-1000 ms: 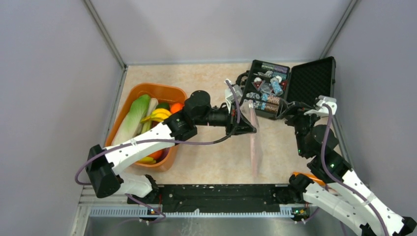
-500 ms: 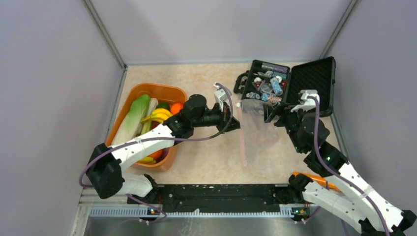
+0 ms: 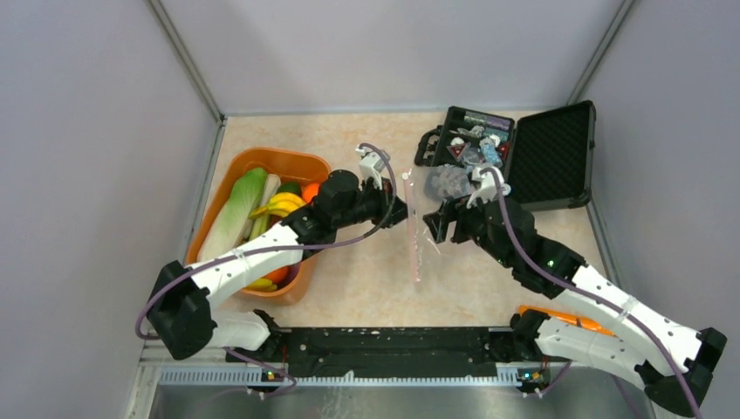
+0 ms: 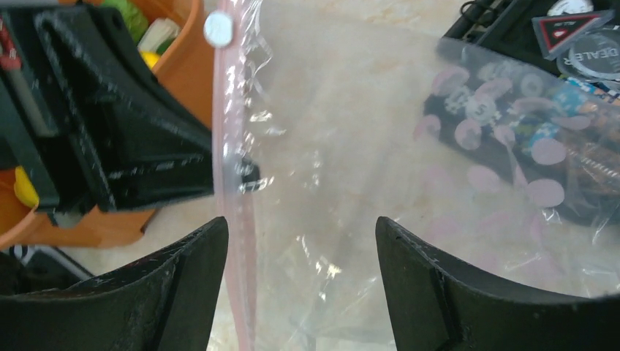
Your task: Place the food in the zip-top bag and seal the zipper
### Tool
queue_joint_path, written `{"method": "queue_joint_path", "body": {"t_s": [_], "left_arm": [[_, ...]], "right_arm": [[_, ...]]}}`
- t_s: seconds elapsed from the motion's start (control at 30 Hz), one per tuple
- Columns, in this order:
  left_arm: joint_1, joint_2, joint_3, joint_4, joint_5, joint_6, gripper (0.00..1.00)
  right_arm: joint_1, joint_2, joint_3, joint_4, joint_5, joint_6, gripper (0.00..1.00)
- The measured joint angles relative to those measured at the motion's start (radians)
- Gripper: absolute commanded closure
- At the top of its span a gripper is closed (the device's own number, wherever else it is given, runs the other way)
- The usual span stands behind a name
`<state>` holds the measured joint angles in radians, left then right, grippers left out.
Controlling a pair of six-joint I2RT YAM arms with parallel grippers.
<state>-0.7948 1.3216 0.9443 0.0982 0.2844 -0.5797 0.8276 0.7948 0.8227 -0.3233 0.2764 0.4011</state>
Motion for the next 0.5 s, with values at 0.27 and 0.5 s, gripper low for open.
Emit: {"method": "queue_joint_path", "body": {"t_s": [0.27,0.5], "left_arm": [[0.0,-0.095,-0.003,-0.012,-0.093,-0.04,1.0],[0.0,-0.115,-0.003,-0.023,-0.121,-0.075,1.0]], "right_arm": [[0.214,0.095,0.095,-0.038,0.129,-0.056,0.27],[0.36,0.224,0.132,-0.036,0.312,-0.109,0.29]]}}
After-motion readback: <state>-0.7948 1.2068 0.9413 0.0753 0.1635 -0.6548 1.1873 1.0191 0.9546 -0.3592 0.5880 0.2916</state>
